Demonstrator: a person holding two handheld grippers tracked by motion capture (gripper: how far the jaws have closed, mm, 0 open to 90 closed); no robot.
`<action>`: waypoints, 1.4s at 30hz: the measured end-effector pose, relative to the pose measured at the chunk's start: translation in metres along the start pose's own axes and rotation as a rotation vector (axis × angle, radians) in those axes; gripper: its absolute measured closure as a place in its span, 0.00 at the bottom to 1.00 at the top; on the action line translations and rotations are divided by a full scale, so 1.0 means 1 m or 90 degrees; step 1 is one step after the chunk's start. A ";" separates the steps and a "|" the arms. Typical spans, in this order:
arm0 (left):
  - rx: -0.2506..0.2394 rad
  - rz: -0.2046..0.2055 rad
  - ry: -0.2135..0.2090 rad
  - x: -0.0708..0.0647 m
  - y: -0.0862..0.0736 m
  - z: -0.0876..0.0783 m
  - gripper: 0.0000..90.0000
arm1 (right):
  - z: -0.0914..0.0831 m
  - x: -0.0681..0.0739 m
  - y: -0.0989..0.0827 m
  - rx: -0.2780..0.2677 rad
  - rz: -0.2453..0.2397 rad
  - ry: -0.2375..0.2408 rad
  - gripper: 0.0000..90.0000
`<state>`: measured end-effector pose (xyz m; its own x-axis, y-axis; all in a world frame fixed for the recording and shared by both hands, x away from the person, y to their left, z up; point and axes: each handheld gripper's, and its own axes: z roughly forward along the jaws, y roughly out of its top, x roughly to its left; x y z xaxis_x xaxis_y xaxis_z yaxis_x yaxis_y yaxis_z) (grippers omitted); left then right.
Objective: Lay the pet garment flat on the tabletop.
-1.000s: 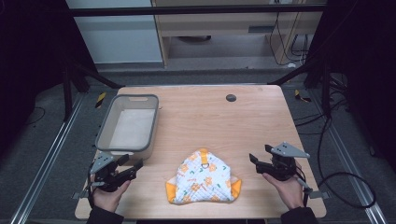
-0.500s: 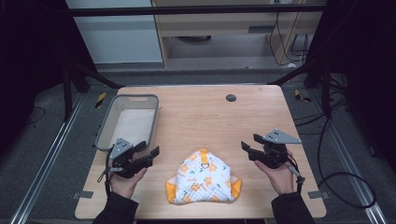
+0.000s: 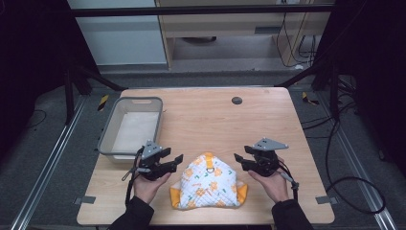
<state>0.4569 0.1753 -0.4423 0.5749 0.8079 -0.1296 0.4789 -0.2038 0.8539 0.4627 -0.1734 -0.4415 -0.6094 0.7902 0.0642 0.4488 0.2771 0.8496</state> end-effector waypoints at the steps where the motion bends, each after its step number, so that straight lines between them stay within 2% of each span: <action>1: 0.000 0.000 0.000 0.000 0.000 0.000 0.45 | 0.000 0.000 0.000 0.000 0.000 0.000 0.52; 8: 0.029 0.008 -0.014 -0.002 -0.005 0.012 0.45 | 0.009 0.009 -0.002 0.010 -0.006 0.023 0.52; 10: 0.048 0.013 -0.017 -0.004 -0.008 0.017 0.45 | 0.013 0.011 -0.004 0.020 -0.006 0.027 0.52; 26: 0.090 0.038 -0.031 -0.012 -0.021 0.030 0.48 | 0.027 0.019 -0.017 0.057 -0.007 0.050 0.51; 31: 0.104 0.039 -0.039 -0.013 -0.024 0.033 0.53 | 0.034 0.020 -0.021 0.072 -0.002 0.065 0.52; 32: 0.103 0.024 -0.047 -0.012 -0.026 0.034 0.55 | 0.037 0.020 -0.023 0.079 0.001 0.068 0.53; 33: 0.103 0.024 -0.047 -0.012 -0.026 0.034 0.56 | 0.037 0.020 -0.023 0.079 0.001 0.068 0.53; 38: 0.116 0.011 -0.068 -0.010 -0.030 0.037 0.64 | 0.041 0.020 -0.025 0.091 0.008 0.085 0.61; 42: 0.132 0.005 -0.087 -0.011 -0.032 0.040 0.75 | 0.044 0.022 -0.026 0.104 0.003 0.095 0.70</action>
<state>0.4620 0.1505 -0.4883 0.6560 0.7270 -0.2026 0.5926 -0.3300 0.7348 0.4668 -0.1393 -0.4853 -0.6918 0.7051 0.1557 0.5447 0.3679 0.7536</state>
